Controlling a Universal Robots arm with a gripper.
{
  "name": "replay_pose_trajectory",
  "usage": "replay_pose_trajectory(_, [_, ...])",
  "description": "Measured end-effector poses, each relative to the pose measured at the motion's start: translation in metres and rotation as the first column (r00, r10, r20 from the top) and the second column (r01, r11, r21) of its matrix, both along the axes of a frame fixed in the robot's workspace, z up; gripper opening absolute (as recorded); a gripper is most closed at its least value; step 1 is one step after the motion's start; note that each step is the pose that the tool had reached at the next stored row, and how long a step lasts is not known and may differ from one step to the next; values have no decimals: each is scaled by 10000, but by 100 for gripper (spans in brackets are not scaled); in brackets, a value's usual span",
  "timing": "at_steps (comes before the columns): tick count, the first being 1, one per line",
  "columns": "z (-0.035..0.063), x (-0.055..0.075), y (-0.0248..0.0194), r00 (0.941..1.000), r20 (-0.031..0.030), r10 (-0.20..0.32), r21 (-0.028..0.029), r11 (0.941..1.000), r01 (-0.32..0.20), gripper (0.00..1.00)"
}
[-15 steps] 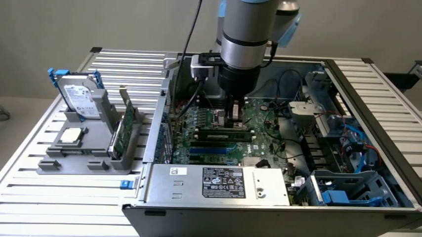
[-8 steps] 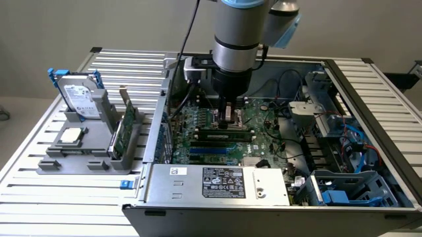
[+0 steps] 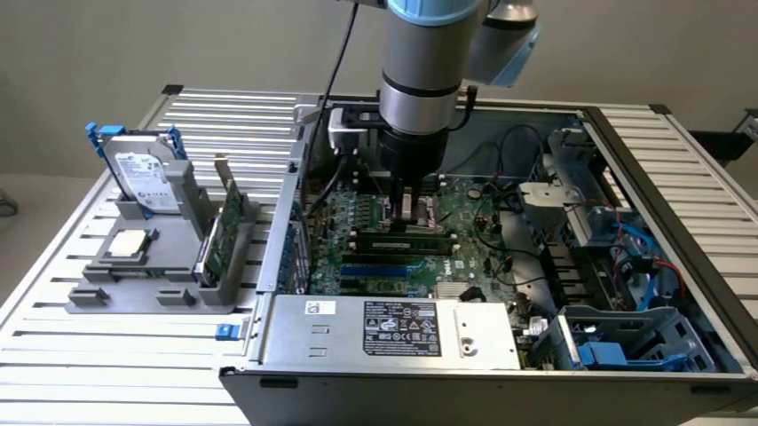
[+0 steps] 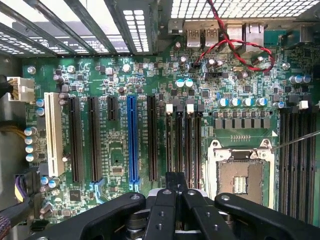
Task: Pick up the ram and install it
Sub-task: 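Press down the ram until it locks into place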
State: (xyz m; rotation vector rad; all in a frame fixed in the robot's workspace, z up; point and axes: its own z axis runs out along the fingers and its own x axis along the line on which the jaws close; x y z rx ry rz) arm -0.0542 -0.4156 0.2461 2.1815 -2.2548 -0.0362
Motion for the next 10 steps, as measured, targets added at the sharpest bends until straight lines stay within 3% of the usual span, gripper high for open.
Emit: replay_pose_trajectory(10, [-148, 0, 20, 10000, 0, 10, 23, 10000, -10, 11])
